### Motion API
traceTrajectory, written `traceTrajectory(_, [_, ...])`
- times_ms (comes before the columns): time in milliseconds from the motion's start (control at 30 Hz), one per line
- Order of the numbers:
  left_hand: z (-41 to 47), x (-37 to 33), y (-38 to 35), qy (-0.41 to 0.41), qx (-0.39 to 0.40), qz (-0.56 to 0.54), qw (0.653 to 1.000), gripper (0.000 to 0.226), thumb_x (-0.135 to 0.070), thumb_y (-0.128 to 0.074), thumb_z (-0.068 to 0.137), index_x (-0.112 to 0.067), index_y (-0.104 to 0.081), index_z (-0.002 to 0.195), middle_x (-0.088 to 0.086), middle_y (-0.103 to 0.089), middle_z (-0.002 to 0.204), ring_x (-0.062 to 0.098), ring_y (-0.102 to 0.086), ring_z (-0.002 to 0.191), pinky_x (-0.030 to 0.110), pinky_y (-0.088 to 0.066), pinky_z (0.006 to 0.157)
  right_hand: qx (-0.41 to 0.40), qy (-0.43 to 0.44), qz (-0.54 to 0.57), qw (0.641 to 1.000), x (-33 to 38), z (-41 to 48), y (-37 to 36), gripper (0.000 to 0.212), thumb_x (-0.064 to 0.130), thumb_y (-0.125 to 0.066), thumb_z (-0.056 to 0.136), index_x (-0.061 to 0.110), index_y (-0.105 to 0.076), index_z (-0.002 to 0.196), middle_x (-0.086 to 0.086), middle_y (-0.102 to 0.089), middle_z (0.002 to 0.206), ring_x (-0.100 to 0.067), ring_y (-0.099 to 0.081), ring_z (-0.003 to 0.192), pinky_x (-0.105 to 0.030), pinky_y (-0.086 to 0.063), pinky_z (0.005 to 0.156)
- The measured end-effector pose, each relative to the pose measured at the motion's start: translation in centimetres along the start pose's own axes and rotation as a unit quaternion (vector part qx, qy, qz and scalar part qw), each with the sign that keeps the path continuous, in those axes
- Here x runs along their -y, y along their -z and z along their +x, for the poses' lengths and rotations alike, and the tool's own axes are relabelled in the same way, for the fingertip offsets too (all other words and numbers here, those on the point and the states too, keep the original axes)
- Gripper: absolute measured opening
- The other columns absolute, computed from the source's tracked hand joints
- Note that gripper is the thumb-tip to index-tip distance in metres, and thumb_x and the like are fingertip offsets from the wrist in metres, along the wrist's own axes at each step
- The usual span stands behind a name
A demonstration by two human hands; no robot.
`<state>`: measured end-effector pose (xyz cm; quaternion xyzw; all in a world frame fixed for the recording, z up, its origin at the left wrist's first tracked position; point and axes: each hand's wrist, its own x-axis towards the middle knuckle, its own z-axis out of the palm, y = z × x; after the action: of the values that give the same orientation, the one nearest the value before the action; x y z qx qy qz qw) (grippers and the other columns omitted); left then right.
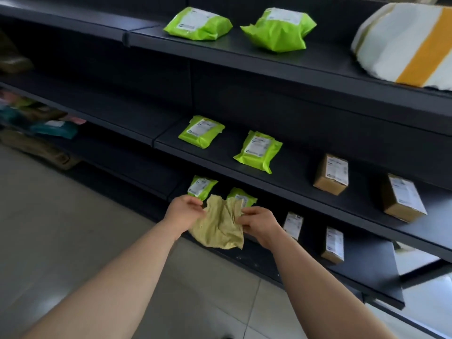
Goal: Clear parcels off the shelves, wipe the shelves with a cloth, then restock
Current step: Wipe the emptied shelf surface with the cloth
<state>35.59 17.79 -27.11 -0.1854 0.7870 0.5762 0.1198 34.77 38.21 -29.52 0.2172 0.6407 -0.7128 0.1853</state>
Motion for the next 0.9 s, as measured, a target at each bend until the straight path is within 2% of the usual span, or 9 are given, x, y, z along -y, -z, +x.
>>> traceTrajectory(67, [1.9, -0.4, 0.5, 0.032, 0.018, 0.002, 0.999, 0.046, 0.001, -0.077, 0.073, -0.013, -0.06, 0.113, 0.006, -0.062, 0.107, 0.015, -0.062, 0.089, 0.021, -0.048, 0.07, 0.02, -0.02, -0.02, 0.999, 0.8, 2.0, -0.5, 0.04, -0.017, -0.064, 0.076, -0.001, -0.057, 0.112, -0.022, -0.065, 0.105, -0.03, -0.066, 0.092, -0.036, -0.058, 0.078])
traceTrajectory(100, [2.8, -0.5, 0.9, 0.049, 0.024, 0.008, 0.999, 0.053, 0.003, -0.075, 0.072, -0.014, -0.058, 0.12, 0.007, -0.062, 0.109, 0.016, -0.061, 0.093, 0.021, -0.047, 0.072, 0.028, -0.028, -0.034, 0.999, 1.2, 3.1, -0.8, 0.042, -0.017, -0.06, 0.077, 0.001, -0.057, 0.114, -0.022, -0.064, 0.109, -0.03, -0.066, 0.094, -0.034, -0.058, 0.077])
traceTrajectory(200, [5.3, -0.1, 2.2, 0.082, 0.027, 0.008, 0.996, 0.062, 0.008, -0.069, 0.072, -0.017, -0.056, 0.128, 0.002, -0.065, 0.103, 0.011, -0.061, 0.086, 0.016, -0.045, 0.061, 0.042, -0.044, -0.068, 0.996, 2.2, 6.0, -2.0, 0.039, -0.017, -0.054, 0.078, 0.009, -0.057, 0.108, -0.019, -0.062, 0.104, -0.025, -0.063, 0.081, -0.028, -0.054, 0.063])
traceTrajectory(300, [7.0, 1.0, 3.6, 0.1, 0.013, -0.005, 0.995, 0.065, 0.01, -0.065, 0.071, -0.019, -0.056, 0.128, 0.0, -0.067, 0.099, 0.009, -0.062, 0.084, 0.015, -0.044, 0.058, 0.055, -0.049, -0.102, 0.992, 2.5, 8.2, -3.9, 0.036, -0.017, -0.052, 0.078, 0.012, -0.057, 0.098, -0.016, -0.06, 0.1, -0.024, -0.06, 0.08, -0.03, -0.052, 0.065])
traceTrajectory(433, [9.7, 2.9, 5.9, 0.102, 0.022, -0.005, 0.995, 0.062, 0.012, -0.06, 0.072, -0.021, -0.057, 0.125, 0.006, -0.066, 0.104, 0.016, -0.064, 0.087, 0.021, -0.051, 0.063, 0.069, -0.044, -0.128, 0.988, 2.0, 10.8, -7.3, 0.032, -0.018, -0.048, 0.081, 0.011, -0.061, 0.09, -0.012, -0.061, 0.095, -0.02, -0.059, 0.078, -0.027, -0.052, 0.064])
traceTrajectory(567, [13.2, 4.6, 8.9, 0.094, 0.055, 0.025, 0.994, 0.047, 0.006, -0.061, 0.075, -0.024, -0.062, 0.111, 0.003, -0.066, 0.099, 0.017, -0.064, 0.091, 0.03, -0.055, 0.081, 0.052, -0.073, -0.114, 0.989, 0.9, 13.2, -11.9, 0.03, -0.014, -0.048, 0.085, 0.012, -0.062, 0.092, -0.01, -0.064, 0.095, -0.021, -0.062, 0.08, -0.03, -0.057, 0.065])
traceTrajectory(733, [18.7, 7.3, 12.7, 0.11, 0.125, 0.044, 0.985, 0.034, 0.011, -0.054, 0.074, -0.009, -0.071, 0.096, 0.016, -0.07, 0.099, 0.027, -0.067, 0.093, 0.042, -0.053, 0.089, 0.023, -0.095, -0.074, 0.992, -1.7, 15.8, -17.6, 0.024, -0.009, -0.056, 0.083, 0.005, -0.067, 0.099, -0.012, -0.068, 0.09, -0.021, -0.065, 0.075, -0.029, -0.055, 0.063])
traceTrajectory(833, [22.2, 10.0, 14.4, 0.124, 0.151, 0.062, 0.979, 0.037, 0.012, -0.055, 0.075, -0.007, -0.071, 0.102, 0.017, -0.07, 0.105, 0.029, -0.067, 0.099, 0.044, -0.053, 0.092, -0.028, -0.098, -0.071, 0.992, -4.5, 18.4, -20.2, 0.033, -0.01, -0.062, 0.078, 0.005, -0.064, 0.107, -0.016, -0.066, 0.105, -0.03, -0.064, 0.092, -0.042, -0.054, 0.08])
traceTrajectory(900, [24.0, 12.1, 14.8, 0.131, 0.157, 0.069, 0.976, 0.04, 0.013, -0.056, 0.075, -0.008, -0.071, 0.105, 0.015, -0.071, 0.104, 0.027, -0.067, 0.098, 0.044, -0.054, 0.091, -0.053, -0.106, -0.081, 0.99, -6.7, 19.7, -21.3, 0.031, -0.012, -0.065, 0.075, 0.008, -0.065, 0.099, -0.014, -0.065, 0.101, -0.03, -0.062, 0.089, -0.04, -0.052, 0.077])
